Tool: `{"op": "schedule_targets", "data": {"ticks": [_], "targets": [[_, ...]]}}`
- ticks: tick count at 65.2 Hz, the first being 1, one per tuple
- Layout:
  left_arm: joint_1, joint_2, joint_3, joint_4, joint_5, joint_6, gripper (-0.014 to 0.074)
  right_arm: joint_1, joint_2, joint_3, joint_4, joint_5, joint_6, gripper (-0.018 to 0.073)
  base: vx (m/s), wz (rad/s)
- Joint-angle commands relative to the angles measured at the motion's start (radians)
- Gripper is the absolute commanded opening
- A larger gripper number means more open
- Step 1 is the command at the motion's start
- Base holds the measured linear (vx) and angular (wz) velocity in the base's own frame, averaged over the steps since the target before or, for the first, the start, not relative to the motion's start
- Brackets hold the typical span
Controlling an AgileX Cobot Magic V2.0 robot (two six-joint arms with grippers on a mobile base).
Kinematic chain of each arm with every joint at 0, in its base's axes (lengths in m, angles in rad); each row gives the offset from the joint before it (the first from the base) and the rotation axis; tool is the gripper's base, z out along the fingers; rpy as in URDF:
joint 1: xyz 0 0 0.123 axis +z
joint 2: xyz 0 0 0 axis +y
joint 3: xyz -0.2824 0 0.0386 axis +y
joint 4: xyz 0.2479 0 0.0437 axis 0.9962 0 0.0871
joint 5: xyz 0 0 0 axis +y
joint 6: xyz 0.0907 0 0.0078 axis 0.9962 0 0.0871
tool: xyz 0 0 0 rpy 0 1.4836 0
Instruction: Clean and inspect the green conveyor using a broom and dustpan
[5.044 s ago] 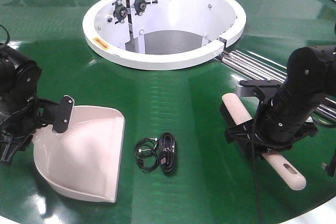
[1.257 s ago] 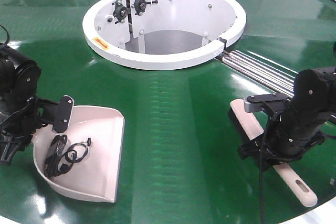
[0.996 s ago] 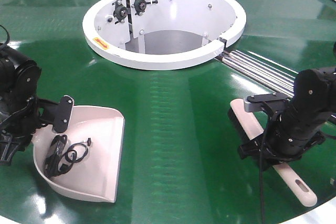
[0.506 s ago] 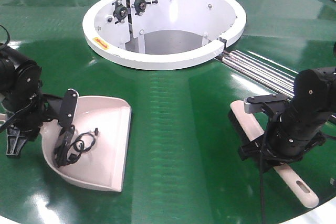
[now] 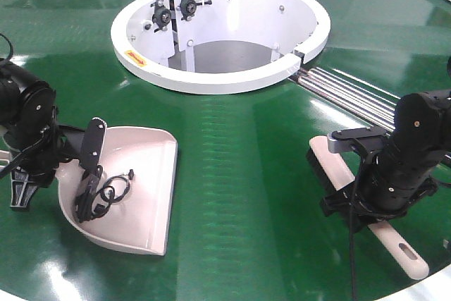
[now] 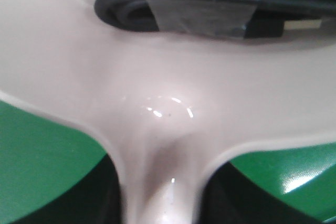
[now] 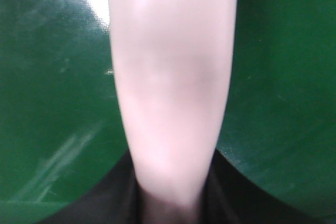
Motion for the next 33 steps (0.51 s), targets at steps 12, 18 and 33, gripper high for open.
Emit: {"op": "schedule_targets", "data": {"ticks": [12,18,33], "targets": [[-0.004,-0.039,-0.021,-0.013,0.013,-0.014,0.0084,-0.006,-0.044,-0.021,-0.007,-0.009,-0.011,-0.0004,0.00,0.00],[-0.004,-0.039,-0.021,-0.013,0.023,-0.014,0.0148,-0.006,-0.044,-0.021,-0.008,-0.011,-0.011,-0.0004,0.00,0.00],[-0.004,-0.041,-0.021,-0.034,0.045,-0.014,0.0358,-0.006,-0.044,-0.021,-0.008,-0.022,-0.008,-0.0002,0.00,0.00]]}}
